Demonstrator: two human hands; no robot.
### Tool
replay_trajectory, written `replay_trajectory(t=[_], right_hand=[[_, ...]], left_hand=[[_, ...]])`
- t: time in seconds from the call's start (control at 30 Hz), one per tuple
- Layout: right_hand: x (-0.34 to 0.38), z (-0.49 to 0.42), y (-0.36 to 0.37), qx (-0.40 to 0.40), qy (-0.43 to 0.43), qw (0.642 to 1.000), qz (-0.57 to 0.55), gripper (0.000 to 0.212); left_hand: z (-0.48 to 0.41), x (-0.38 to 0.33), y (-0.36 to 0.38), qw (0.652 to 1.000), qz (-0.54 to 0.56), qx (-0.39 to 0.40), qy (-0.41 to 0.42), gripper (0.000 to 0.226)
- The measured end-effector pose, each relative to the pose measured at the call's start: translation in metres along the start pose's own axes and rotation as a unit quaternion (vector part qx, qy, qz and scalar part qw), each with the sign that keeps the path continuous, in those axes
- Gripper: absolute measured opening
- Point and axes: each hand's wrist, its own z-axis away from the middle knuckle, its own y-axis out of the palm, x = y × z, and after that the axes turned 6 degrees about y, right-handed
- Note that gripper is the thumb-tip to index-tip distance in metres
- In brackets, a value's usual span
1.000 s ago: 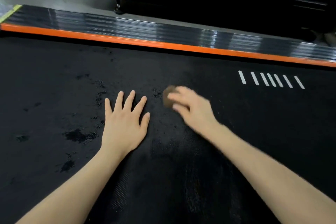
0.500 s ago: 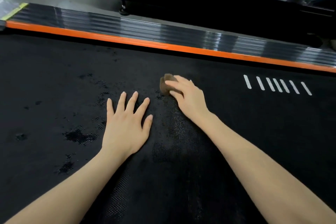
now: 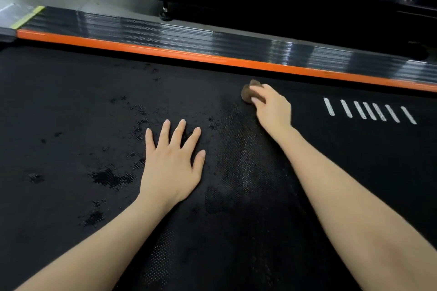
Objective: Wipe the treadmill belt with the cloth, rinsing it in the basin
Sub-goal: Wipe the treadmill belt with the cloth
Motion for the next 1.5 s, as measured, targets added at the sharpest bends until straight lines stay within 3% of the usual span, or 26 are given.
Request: replay_trajectory(t=[0.07, 0.17, 0.27, 0.33, 0.47, 0.6, 0.67, 0.83, 0.9, 1.0, 1.1, 1.27, 1.4, 1.5], right_hand=[[0.029, -0.008, 0.018, -0.002, -0.015, 1.0, 0.006, 0.031], [0.063, -0.001, 0.039, 0.05, -0.121, 0.991, -0.001, 0.031], [0.06, -0.009, 0.033, 0.063, -0.136, 0.989, 0.005, 0.031], [0.033, -0.023, 0.021, 0.023, -0.087, 0.996, 0.028, 0.031], [-0.016, -0.05, 0.002, -0.06, 0.102, 0.993, 0.032, 0.032], [0.013, -0.058, 0.02, -0.114, 0.215, 0.968, 0.062, 0.026], [0.04, -0.054, 0.034, -0.087, 0.175, 0.979, 0.061, 0.027], [0.069, -0.035, 0.049, -0.005, -0.04, 0.999, 0.024, 0.031], [0.042, -0.04, 0.033, -0.005, -0.039, 0.999, 0.026, 0.033], [0.002, -0.049, 0.014, -0.034, 0.038, 0.999, 0.012, 0.034], [0.016, -0.037, 0.016, -0.03, 0.045, 0.998, -0.018, 0.035], [0.027, 0.052, 0.008, 0.054, -0.079, 0.995, -0.035, 0.033], [-0.007, 0.172, -0.031, 0.097, -0.147, 0.98, -0.086, 0.032], [-0.037, 0.21, -0.058, 0.144, -0.205, 0.967, -0.054, 0.034]], left_hand=[[-0.001, -0.001, -0.001, 1.0, 0.0, 0.002, 0.0, 0.059], [-0.001, 0.0, -0.001, 1.0, -0.003, 0.003, 0.001, 0.059], [0.0, 0.001, -0.001, 1.0, -0.001, 0.005, 0.003, 0.059], [0.001, 0.001, -0.001, 1.0, 0.0, 0.002, 0.004, 0.059], [-0.001, 0.0, 0.0, 1.0, -0.005, -0.006, 0.004, 0.058], [0.0, -0.001, 0.002, 1.0, -0.008, -0.012, 0.004, 0.057], [0.0, -0.001, 0.002, 1.0, -0.009, -0.013, 0.005, 0.057], [0.0, 0.001, 0.002, 1.0, -0.005, -0.014, 0.011, 0.057], [0.001, 0.002, 0.002, 1.0, 0.0, -0.02, 0.012, 0.057], [0.0, 0.001, 0.002, 1.0, 0.001, -0.022, 0.01, 0.057], [0.0, 0.0, 0.002, 1.0, -0.002, -0.018, 0.006, 0.058], [-0.002, 0.0, 0.002, 1.0, 0.0, -0.005, -0.001, 0.061], [-0.001, 0.001, 0.002, 1.0, -0.002, -0.002, -0.002, 0.064], [0.0, 0.001, 0.002, 1.0, -0.003, -0.007, -0.004, 0.064]])
